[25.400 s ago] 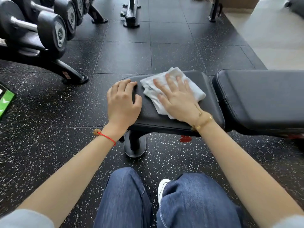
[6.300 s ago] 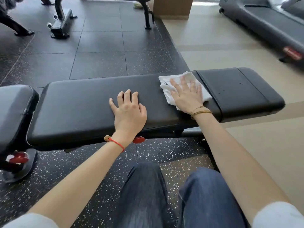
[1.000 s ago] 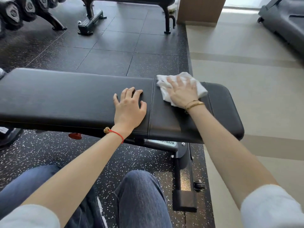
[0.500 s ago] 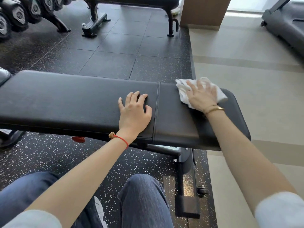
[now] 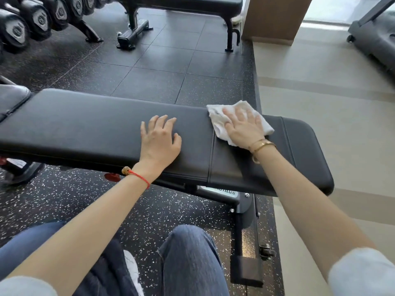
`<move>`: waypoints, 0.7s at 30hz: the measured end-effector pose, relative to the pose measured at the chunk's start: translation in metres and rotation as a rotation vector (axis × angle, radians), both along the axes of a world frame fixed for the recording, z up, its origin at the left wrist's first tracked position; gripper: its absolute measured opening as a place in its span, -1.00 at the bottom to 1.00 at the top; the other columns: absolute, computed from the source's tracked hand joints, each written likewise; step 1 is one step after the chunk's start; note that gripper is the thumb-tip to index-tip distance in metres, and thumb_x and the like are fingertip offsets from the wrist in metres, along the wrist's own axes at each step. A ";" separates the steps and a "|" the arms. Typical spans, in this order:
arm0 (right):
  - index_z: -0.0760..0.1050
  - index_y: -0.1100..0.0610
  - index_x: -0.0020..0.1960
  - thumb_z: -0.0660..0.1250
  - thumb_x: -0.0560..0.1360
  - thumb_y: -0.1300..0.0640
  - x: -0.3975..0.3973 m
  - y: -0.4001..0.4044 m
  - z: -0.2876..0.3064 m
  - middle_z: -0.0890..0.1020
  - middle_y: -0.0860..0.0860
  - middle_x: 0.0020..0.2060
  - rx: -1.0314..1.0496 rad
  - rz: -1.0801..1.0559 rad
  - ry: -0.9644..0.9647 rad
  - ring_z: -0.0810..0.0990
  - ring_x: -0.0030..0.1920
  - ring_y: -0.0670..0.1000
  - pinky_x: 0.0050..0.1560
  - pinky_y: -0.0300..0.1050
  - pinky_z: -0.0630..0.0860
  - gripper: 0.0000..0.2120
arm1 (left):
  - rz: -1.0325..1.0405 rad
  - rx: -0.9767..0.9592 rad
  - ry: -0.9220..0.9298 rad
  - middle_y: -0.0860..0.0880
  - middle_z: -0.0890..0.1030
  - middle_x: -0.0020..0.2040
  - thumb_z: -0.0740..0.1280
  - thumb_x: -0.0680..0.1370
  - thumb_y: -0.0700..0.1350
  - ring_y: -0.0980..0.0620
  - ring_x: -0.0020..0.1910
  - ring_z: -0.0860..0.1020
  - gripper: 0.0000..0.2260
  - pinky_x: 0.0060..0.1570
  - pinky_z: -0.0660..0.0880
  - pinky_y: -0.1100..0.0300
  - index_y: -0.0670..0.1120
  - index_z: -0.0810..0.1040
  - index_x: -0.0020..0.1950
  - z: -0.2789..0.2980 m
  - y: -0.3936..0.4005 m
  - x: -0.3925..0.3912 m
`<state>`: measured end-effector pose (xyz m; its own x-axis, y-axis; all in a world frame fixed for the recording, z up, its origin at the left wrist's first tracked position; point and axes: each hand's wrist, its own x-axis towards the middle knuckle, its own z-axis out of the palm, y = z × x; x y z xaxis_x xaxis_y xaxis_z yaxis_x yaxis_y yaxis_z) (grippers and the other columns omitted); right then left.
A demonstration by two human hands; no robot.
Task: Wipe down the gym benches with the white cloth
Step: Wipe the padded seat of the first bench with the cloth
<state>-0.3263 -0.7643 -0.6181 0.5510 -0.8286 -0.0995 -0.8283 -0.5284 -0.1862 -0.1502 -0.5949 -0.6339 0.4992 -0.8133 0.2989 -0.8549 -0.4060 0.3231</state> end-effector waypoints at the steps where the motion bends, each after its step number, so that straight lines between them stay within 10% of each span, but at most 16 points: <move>1: -0.03 -0.23 0.56 -0.09 0.64 -0.09 0.015 -0.002 0.002 -0.04 -0.03 0.60 0.012 -0.024 0.013 -0.16 0.57 0.17 0.50 0.22 -0.24 -0.51 | 0.016 0.031 -0.009 -0.09 0.36 0.49 0.22 0.58 -0.05 -0.11 0.52 0.20 -0.56 0.50 0.01 -0.23 -0.04 0.38 0.47 -0.001 0.004 0.010; 10: -0.05 -0.23 0.57 -0.07 0.65 -0.11 0.058 0.067 -0.014 -0.04 -0.02 0.59 -0.121 0.328 -0.012 -0.17 0.56 0.22 0.50 0.23 -0.26 -0.51 | 0.068 0.016 0.041 -0.03 0.36 0.49 0.15 0.60 -0.08 -0.07 0.51 0.20 -0.61 0.48 -0.01 -0.31 0.01 0.41 0.44 -0.013 0.011 0.027; 21: -0.05 -0.22 0.57 -0.08 0.64 -0.14 0.041 0.100 -0.012 -0.06 0.03 0.59 -0.147 0.227 -0.007 -0.18 0.55 0.25 0.49 0.27 -0.26 -0.50 | 0.077 -0.010 0.022 -0.01 0.41 0.45 0.17 0.58 -0.07 -0.07 0.48 0.26 -0.61 0.46 0.03 -0.30 0.02 0.44 0.41 -0.013 0.010 0.026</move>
<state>-0.2852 -0.6644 -0.6301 0.7247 -0.6889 0.0172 -0.6843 -0.7224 -0.0996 -0.1246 -0.5844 -0.6471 0.5668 -0.7692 0.2950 -0.8138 -0.4669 0.3462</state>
